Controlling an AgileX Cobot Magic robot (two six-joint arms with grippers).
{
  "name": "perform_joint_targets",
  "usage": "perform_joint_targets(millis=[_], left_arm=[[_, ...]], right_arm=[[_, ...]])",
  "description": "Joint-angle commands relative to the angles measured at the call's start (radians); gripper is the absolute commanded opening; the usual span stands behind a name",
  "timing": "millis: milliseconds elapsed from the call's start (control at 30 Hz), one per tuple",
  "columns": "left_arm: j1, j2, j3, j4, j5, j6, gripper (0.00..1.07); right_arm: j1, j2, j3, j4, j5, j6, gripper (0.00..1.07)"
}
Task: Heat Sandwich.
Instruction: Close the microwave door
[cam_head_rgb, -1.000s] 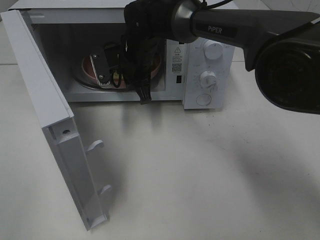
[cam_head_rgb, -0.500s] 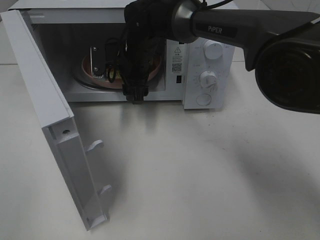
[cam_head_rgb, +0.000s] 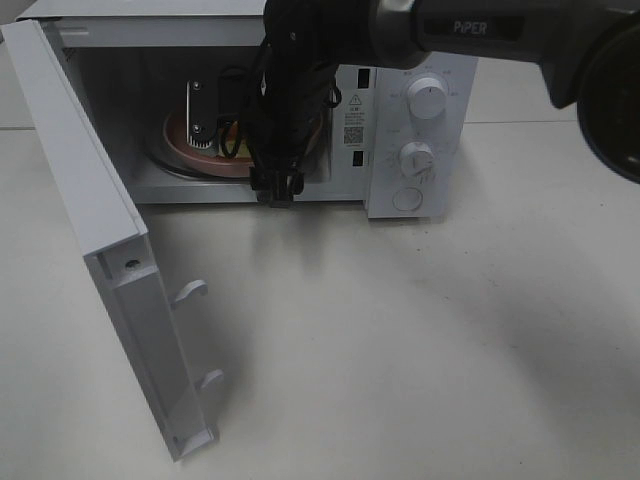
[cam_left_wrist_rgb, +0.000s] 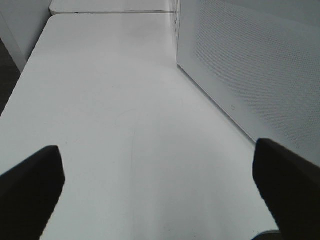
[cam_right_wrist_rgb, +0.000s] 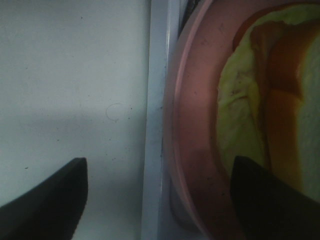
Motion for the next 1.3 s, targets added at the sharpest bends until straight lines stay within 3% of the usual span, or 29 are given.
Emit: perform_joint_targets(millis=[33,367,633,1300], left_arm=[[0.001,-0.023,0.002,0.002,0.000,0.002,0.98],[0.001,-0.023,0.002,0.002,0.000,0.002,0.98],[0.001,-0.023,0.002,0.002,0.000,0.002,0.98],[0.001,-0.023,0.002,0.002,0.000,0.002,0.98]], right_arm=[[-0.003,-0.056,0.069,-0.003,-0.037,0.007,0.76],[-0.003,-0.169,0.250,-0.004,-0.094,0.007,0.76],[-0.003,-0.287,0.453,-0.004,-0.187,0.007,0.76],[-0.003,-0.521,0.770,-0.004,-0.211,0.064,0.76]])
